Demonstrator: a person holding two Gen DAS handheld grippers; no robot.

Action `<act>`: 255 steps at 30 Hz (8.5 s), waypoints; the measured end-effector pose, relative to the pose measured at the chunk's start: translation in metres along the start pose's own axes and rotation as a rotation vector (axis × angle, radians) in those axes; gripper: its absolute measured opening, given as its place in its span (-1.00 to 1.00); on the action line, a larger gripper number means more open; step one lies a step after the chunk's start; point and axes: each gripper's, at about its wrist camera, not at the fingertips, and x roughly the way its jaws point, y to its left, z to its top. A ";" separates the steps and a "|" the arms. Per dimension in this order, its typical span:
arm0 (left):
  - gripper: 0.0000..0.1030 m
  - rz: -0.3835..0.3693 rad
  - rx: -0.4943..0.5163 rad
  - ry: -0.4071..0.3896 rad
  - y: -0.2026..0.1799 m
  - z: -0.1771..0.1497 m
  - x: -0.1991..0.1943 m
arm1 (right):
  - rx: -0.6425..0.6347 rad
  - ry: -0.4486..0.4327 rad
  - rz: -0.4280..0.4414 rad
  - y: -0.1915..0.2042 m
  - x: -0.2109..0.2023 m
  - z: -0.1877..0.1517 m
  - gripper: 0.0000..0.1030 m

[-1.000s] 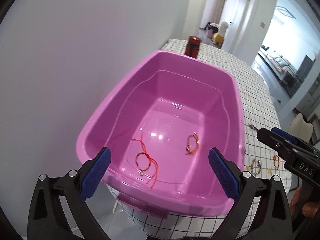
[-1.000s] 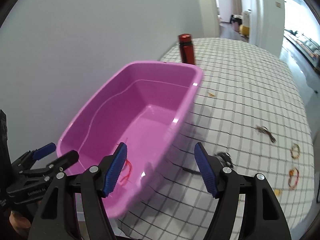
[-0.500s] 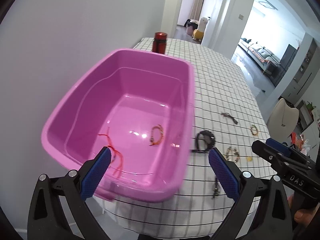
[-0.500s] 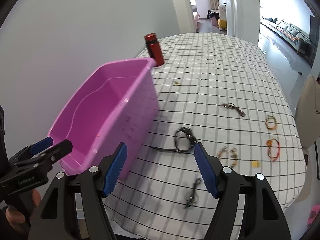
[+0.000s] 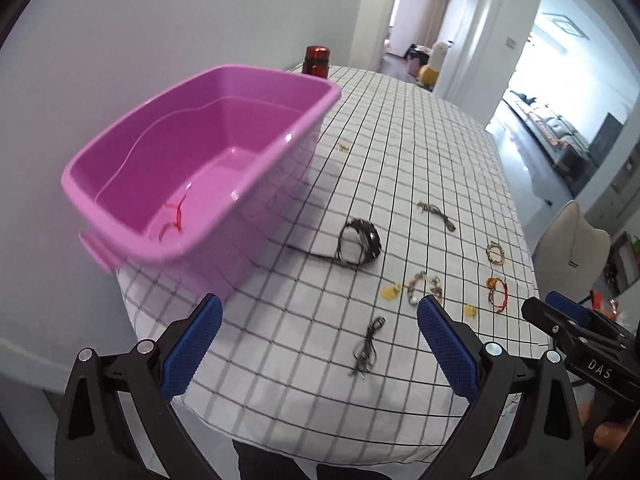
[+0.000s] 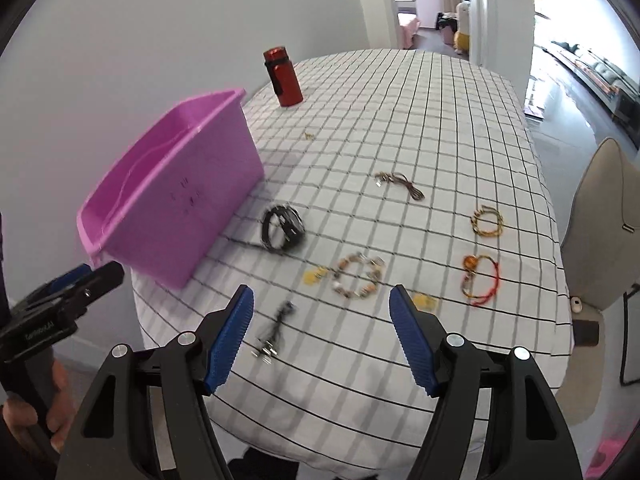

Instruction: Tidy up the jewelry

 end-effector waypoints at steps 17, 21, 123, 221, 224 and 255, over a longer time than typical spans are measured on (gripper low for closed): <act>0.88 0.094 0.047 0.023 -0.032 -0.047 0.019 | 0.024 0.003 0.020 -0.058 0.023 -0.038 0.32; 0.88 0.054 0.079 0.034 -0.034 -0.054 0.045 | 0.064 0.001 -0.040 -0.066 0.036 -0.051 0.32; -0.82 0.042 0.085 -0.047 -0.106 -0.099 0.128 | -0.195 -0.076 -0.031 -0.089 0.103 -0.063 -0.54; 0.57 0.111 -0.098 0.021 0.210 0.145 0.066 | -0.277 -0.002 0.166 0.249 0.151 0.168 0.16; 0.57 0.114 -0.091 0.011 0.206 0.149 0.064 | -0.279 -0.013 0.164 0.246 0.150 0.168 0.20; 0.61 0.036 0.061 -0.031 0.172 0.146 0.038 | -0.180 -0.134 0.123 0.223 0.102 0.143 0.29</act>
